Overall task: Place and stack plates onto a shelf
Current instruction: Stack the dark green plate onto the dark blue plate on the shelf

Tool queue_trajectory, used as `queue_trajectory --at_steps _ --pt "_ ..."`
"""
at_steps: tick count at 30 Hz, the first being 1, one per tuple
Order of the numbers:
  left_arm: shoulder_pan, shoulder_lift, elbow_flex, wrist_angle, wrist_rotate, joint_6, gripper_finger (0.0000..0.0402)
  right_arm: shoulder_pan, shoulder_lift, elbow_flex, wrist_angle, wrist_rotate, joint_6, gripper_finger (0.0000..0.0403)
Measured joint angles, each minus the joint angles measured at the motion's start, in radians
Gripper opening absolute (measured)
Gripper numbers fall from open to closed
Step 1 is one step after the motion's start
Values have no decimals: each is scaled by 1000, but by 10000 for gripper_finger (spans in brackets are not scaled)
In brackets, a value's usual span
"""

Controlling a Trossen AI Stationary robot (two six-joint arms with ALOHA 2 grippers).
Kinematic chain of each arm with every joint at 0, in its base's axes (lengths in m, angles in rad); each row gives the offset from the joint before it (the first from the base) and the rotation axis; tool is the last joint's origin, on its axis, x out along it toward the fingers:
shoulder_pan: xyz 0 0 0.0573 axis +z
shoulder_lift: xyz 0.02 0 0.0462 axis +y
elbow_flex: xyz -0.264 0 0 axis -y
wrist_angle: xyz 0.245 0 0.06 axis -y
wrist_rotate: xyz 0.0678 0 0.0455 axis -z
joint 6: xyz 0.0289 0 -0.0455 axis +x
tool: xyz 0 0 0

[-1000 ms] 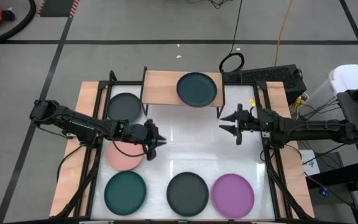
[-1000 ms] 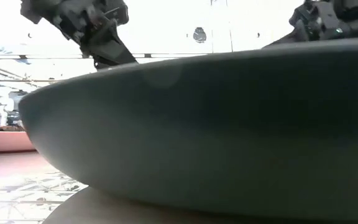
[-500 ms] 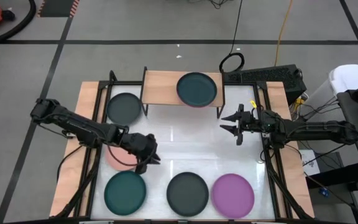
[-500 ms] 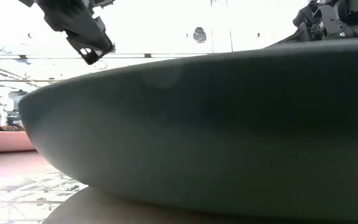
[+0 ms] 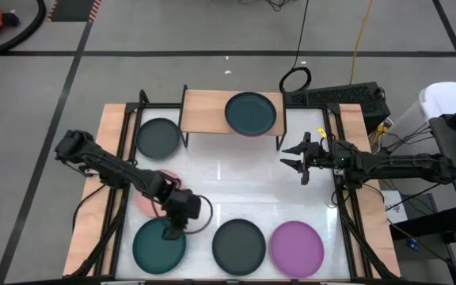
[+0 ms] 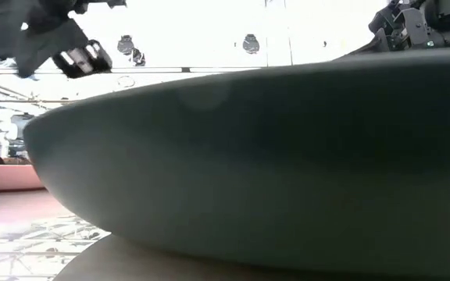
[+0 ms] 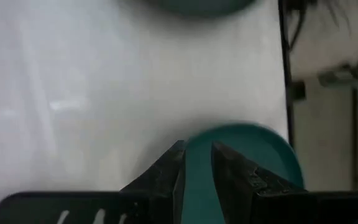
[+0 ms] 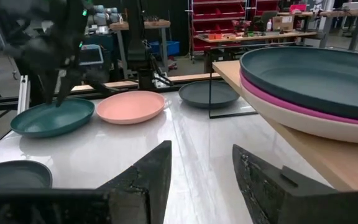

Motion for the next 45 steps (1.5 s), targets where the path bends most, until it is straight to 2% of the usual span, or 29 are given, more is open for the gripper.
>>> queue_trajectory --at_steps 3,5,16,24,45 --pt "-3 57 21 -43 97 19 81 0 -1 0 -1 0 3 151" --pt "-11 83 22 -64 124 44 81 0 -2 0 -1 0 3 151" --pt "-8 120 23 -63 -8 234 81 0 -1 0 -1 0 21 151" --pt "6 121 -21 -68 -14 265 81 0 -1 0 -1 0 20 151" --pt "3 121 -23 -52 -5 302 81 0 -1 0 -2 2 3 151"
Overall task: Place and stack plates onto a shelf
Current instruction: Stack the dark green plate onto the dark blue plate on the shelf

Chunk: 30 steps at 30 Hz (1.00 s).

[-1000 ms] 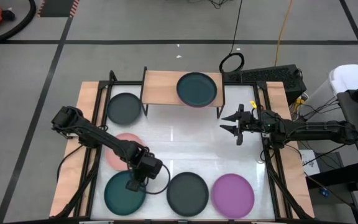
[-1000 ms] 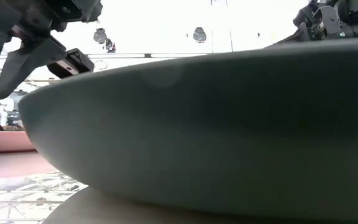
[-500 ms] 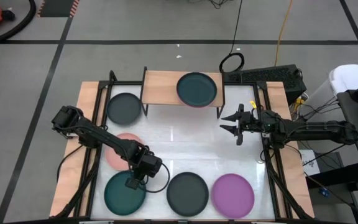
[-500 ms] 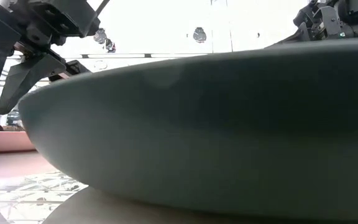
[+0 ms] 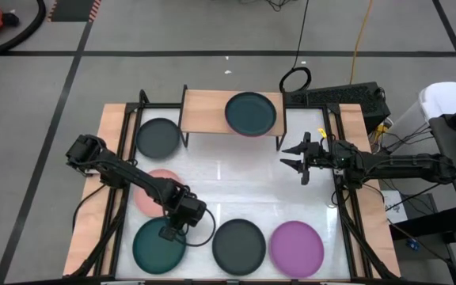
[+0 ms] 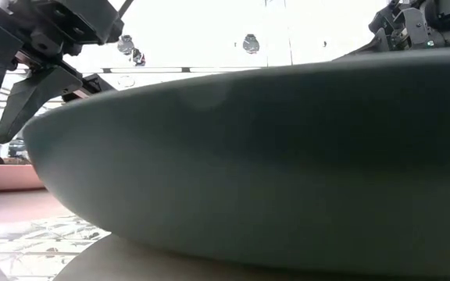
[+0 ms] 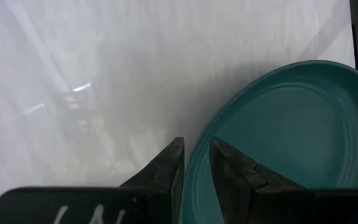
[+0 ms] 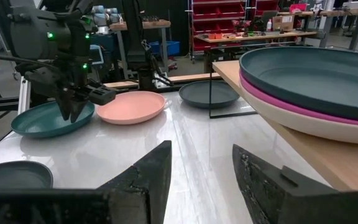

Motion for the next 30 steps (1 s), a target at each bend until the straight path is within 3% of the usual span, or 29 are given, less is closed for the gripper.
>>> queue_trajectory --at_steps 14,23,30 --pt "0 1 0 0 -1 32 81 0 0 0 0 1 -4 151" --pt "-10 116 -2 24 63 62 81 0 1 0 -2 1 -4 151" --pt "-10 134 -1 20 71 80 81 0 1 0 -7 2 -4 151"
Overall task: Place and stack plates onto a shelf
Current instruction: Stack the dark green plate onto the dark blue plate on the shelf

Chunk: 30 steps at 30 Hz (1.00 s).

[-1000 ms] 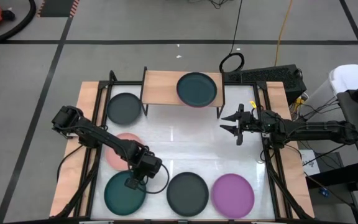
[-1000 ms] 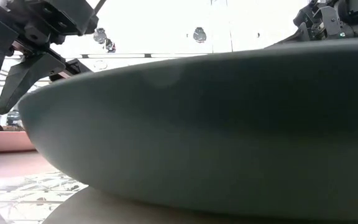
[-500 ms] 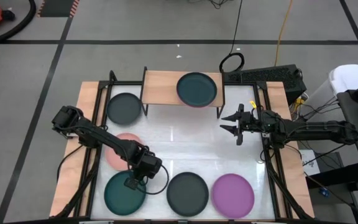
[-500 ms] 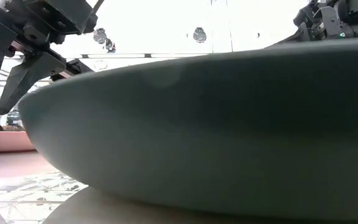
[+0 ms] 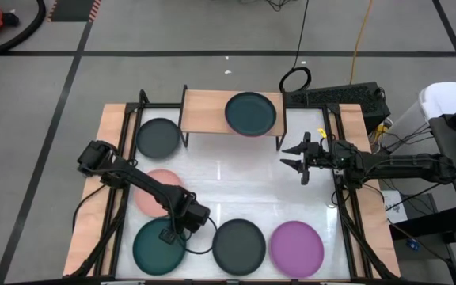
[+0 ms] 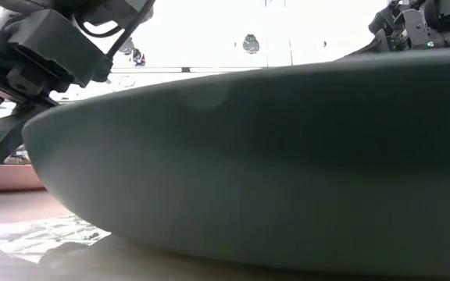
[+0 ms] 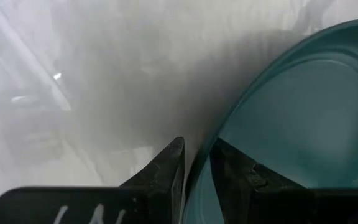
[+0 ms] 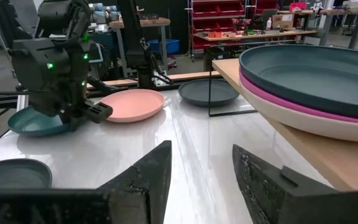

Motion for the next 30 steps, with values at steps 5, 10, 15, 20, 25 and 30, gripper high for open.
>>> queue_trajectory --at_steps 5,10,15,20,25,30 --pt "0 -4 0 1 -23 -13 80 0 0 0 0 0 0 151" --pt "6 -4 0 0 15 -28 36 0 0 0 0 0 1 151" --pt "13 -9 3 1 60 -105 10 0 0 0 0 0 3 151" --pt "23 -59 40 -1 45 -178 9 0 0 0 0 0 3 151" --pt "51 -153 107 -7 19 -238 9 0 0 0 2 0 9 151" --pt "86 -238 192 19 -84 -245 9 0 0 0 17 0 30 151"
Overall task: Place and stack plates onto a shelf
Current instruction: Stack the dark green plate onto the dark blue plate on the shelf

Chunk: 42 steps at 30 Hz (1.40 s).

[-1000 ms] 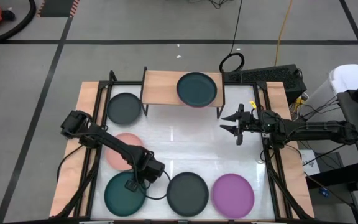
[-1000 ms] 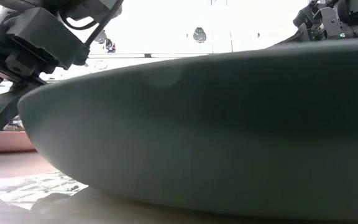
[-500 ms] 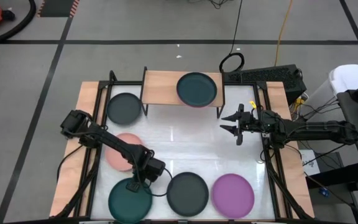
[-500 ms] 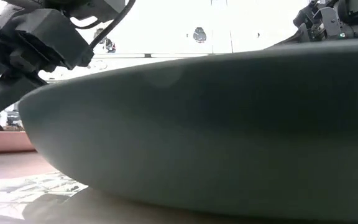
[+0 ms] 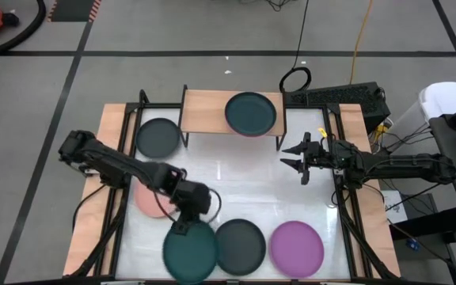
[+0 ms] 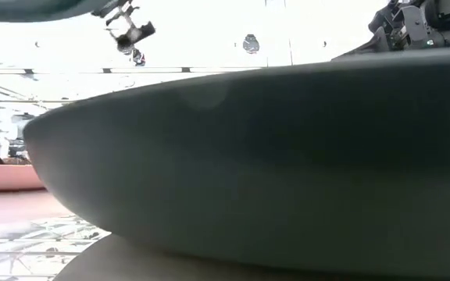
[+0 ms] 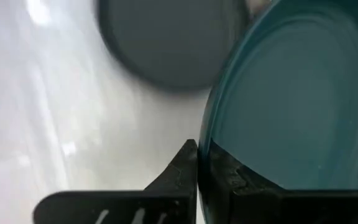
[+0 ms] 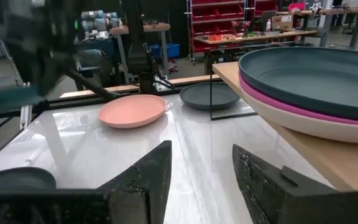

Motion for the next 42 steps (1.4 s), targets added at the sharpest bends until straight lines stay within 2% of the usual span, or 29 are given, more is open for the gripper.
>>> queue_trajectory --at_steps 6,10,17,23,31,34,42 --pt "48 -64 73 117 -120 70 9 0 -1 0 7 0 0 151" --pt "104 -75 130 91 -257 94 9 0 -1 0 8 0 0 151" --pt "245 -75 201 160 -331 103 20 0 0 0 0 0 -3 151" --pt "328 -73 201 240 -305 177 22 0 0 0 -9 0 -7 151" --pt "445 -85 201 469 -307 218 24 0 0 0 -12 0 -20 151" --pt "501 -86 201 536 -307 196 25 0 0 0 -27 0 8 151" --pt "696 -69 200 526 -280 60 25 0 0 0 -28 0 1 151"
